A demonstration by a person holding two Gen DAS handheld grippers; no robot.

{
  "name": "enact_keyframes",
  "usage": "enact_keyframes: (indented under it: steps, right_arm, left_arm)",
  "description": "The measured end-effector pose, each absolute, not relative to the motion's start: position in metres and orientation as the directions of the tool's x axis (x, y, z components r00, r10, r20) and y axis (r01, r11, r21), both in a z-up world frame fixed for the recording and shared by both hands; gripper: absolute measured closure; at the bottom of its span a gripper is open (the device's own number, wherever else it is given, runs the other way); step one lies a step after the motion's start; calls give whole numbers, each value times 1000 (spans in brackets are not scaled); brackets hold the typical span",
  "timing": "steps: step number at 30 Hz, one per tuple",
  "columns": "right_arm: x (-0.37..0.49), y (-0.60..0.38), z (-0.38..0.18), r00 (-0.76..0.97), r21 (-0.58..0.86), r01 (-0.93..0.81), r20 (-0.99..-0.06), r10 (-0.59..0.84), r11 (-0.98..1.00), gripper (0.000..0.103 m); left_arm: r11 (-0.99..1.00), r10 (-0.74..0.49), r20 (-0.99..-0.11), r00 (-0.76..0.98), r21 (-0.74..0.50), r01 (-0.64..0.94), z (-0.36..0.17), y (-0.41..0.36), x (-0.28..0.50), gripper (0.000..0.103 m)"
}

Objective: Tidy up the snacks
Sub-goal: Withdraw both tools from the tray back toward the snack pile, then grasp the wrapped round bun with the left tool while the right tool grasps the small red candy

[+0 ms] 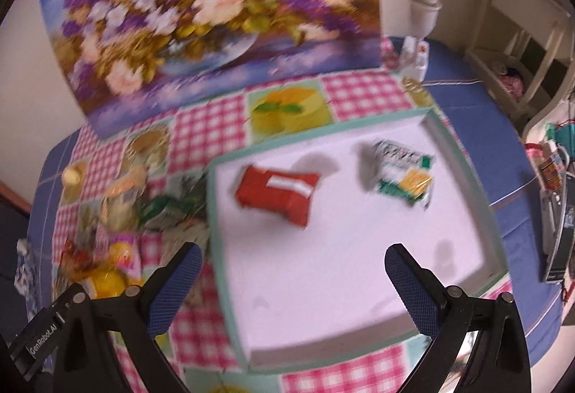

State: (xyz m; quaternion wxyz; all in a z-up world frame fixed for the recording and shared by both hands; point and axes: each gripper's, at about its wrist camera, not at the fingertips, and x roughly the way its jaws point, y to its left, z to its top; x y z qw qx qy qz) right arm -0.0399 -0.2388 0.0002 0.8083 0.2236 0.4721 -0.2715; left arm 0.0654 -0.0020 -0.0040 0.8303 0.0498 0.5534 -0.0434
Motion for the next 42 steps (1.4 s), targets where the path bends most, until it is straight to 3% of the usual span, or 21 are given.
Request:
enact_keyframes:
  steps: [9,24,32,42]
  right_arm:
    - [-31,-189,-11,411,114,584,-896,-171,804,0]
    - [15,-104,-45,394,148,423,-918,-35,894,0]
    - [35,-83,-71,350,117,375,-936,-24,920,0]
    - [56,-66,-99,299,72,339,-953,-35,938,0]
  left_arm:
    - [999,22,-936,350,36,35,-16,59,68,4]
    - [986,-18,-968,250,-59,-156,-58,143,95,4]
    - [987,-87,-964,251,-118,-108,-61,131,106,4]
    - [992,-86,-977,196,-103,-76,-93,116,124,4]
